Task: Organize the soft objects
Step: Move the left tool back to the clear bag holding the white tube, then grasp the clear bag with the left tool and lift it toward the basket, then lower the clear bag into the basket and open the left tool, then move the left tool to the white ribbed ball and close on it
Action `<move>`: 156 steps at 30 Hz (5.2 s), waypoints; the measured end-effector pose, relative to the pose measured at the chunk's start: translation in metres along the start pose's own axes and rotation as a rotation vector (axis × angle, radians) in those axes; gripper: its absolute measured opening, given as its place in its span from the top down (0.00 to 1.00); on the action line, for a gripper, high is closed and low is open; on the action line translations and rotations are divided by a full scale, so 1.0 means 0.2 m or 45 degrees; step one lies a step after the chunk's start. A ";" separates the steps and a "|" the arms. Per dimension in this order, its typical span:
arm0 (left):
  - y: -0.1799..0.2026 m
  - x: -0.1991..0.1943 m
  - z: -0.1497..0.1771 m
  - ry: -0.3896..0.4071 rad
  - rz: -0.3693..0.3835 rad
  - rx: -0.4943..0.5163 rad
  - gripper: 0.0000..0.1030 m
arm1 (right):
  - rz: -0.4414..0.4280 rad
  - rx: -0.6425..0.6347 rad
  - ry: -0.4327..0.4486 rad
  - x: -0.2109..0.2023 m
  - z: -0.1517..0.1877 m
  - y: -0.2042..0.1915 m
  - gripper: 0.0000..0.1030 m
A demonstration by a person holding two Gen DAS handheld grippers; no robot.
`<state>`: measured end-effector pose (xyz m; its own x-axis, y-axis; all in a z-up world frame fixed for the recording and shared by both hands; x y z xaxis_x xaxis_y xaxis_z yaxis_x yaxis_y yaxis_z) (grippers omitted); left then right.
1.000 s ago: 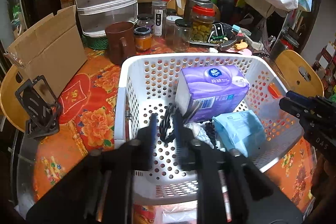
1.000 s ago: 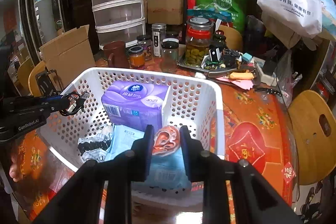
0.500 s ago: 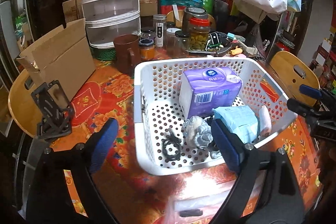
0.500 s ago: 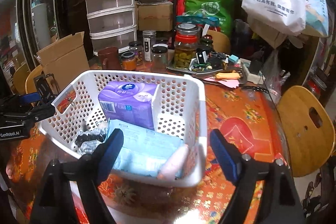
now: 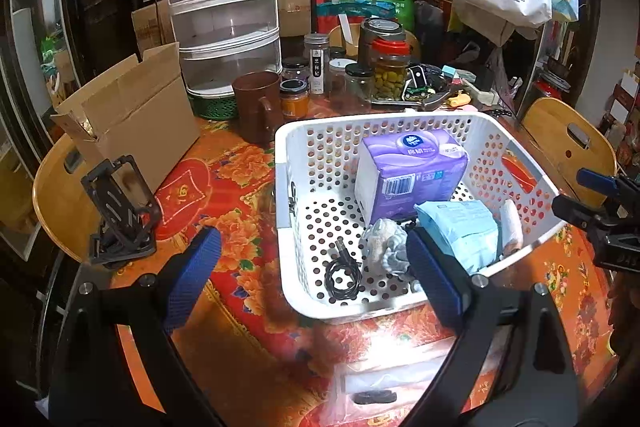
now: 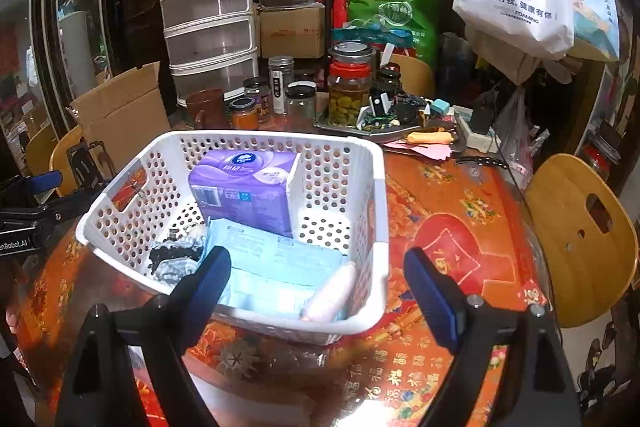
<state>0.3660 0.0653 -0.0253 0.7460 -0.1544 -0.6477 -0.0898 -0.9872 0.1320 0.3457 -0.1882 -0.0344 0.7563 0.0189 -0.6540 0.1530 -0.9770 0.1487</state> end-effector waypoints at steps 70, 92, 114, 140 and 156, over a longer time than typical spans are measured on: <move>0.18 0.06 0.91 -0.139 0.213 -0.027 0.95 | -0.132 -0.051 -0.146 -0.09 0.87 -0.17 0.97; 0.24 -0.39 0.70 0.078 0.248 0.010 0.95 | -0.138 -0.044 0.032 -0.40 0.68 -0.12 0.97; 0.21 -0.34 -0.14 0.150 0.188 0.029 0.95 | -0.067 -0.059 0.189 -0.52 -0.03 -0.03 0.97; 0.03 0.38 -0.14 -0.046 -0.067 0.094 0.25 | 0.038 -0.103 -0.026 0.25 -0.08 -0.07 0.67; 0.01 0.21 -0.08 -0.061 -0.120 0.105 0.09 | 0.009 -0.029 -0.021 0.12 -0.03 0.03 0.04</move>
<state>0.4070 0.0580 -0.0402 0.7218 -0.0607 -0.6895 -0.0762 -0.9971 0.0080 0.3678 -0.1928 -0.0449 0.7468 0.0082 -0.6650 0.1620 -0.9720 0.1700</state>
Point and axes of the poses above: each gripper's, at about its wrist camera, not at the fingertips, and x roughly the way its jaws point, y to its right, z to its underside, the point moved 7 cm from there along x, roughly the way its jaws point, and after that the axes turned 12 degrees about z, right-handed, at the moved point
